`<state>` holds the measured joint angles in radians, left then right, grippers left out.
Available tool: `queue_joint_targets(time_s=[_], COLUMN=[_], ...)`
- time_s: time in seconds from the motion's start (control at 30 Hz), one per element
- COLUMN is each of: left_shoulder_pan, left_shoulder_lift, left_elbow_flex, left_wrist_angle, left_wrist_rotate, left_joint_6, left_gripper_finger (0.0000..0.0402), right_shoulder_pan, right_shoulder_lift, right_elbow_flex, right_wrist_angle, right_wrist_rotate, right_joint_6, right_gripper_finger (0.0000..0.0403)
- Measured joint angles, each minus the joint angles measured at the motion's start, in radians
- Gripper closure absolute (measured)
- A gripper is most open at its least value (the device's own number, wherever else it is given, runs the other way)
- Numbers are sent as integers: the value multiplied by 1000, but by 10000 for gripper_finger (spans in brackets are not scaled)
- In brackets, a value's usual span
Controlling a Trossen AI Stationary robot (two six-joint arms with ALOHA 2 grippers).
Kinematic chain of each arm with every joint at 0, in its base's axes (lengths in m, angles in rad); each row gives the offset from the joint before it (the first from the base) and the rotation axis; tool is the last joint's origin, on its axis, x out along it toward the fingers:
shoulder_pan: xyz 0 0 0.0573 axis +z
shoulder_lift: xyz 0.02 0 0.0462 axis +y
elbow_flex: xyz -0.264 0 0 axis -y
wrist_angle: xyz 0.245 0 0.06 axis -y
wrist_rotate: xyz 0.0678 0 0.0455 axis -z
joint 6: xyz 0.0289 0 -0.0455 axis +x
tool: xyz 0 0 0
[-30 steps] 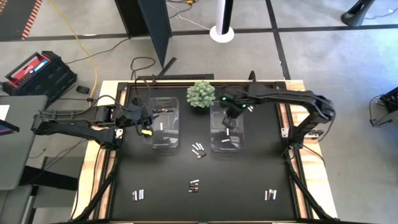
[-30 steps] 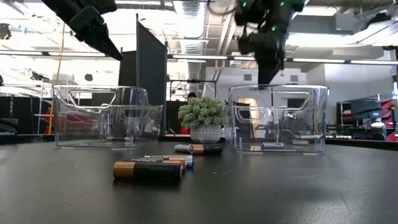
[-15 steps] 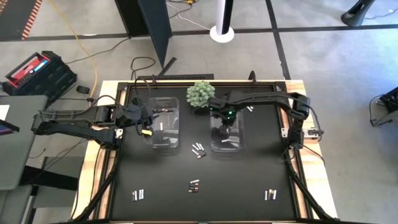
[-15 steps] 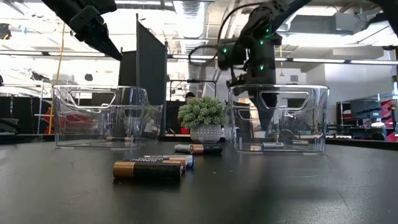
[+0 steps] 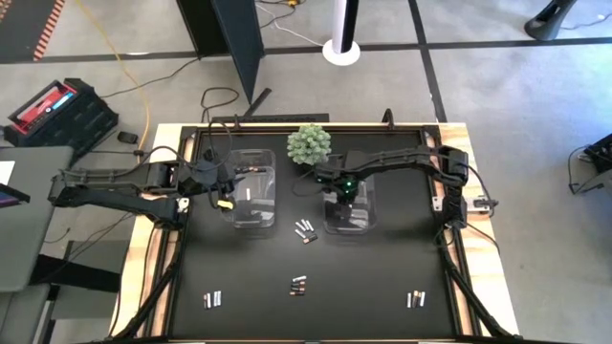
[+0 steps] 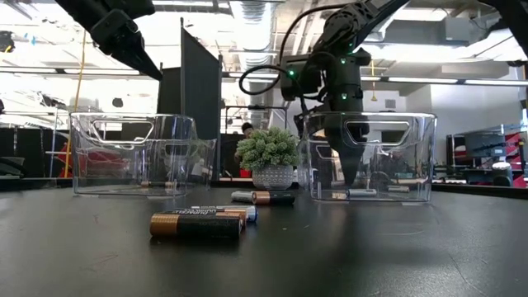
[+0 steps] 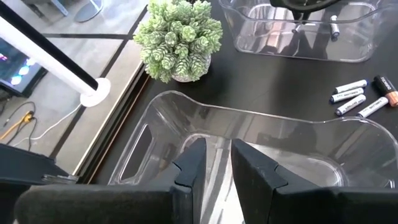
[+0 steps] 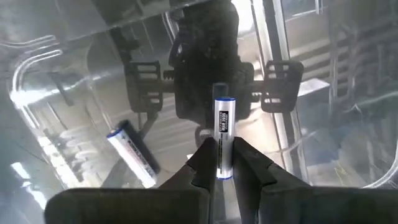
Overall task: Sort batteries
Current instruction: Put the white-blue battery into the right transparent bin, then put the black-brown battery into the left transparent bin
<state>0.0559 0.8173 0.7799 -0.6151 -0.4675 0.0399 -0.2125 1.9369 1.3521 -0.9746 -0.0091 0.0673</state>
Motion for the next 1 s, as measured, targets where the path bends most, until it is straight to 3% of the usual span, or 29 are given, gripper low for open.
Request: queue_joint_targets(time_s=[0.63, 1.0], left_shoulder_pan=[0, 0], left_shoulder_lift=[0, 0], left_elbow_flex=[0, 0], left_wrist_angle=[0, 1], left_wrist_rotate=[0, 0], left_joint_6=[2, -18], left_gripper_finger=[329, 329], right_shoulder_pan=[0, -63], right_shoulder_lift=[-12, -289], right_elbow_flex=[37, 63], right_wrist_angle=[-84, -86], right_wrist_rotate=[7, 8], right_joint_6=[15, 63], right_gripper_finger=[325, 325])
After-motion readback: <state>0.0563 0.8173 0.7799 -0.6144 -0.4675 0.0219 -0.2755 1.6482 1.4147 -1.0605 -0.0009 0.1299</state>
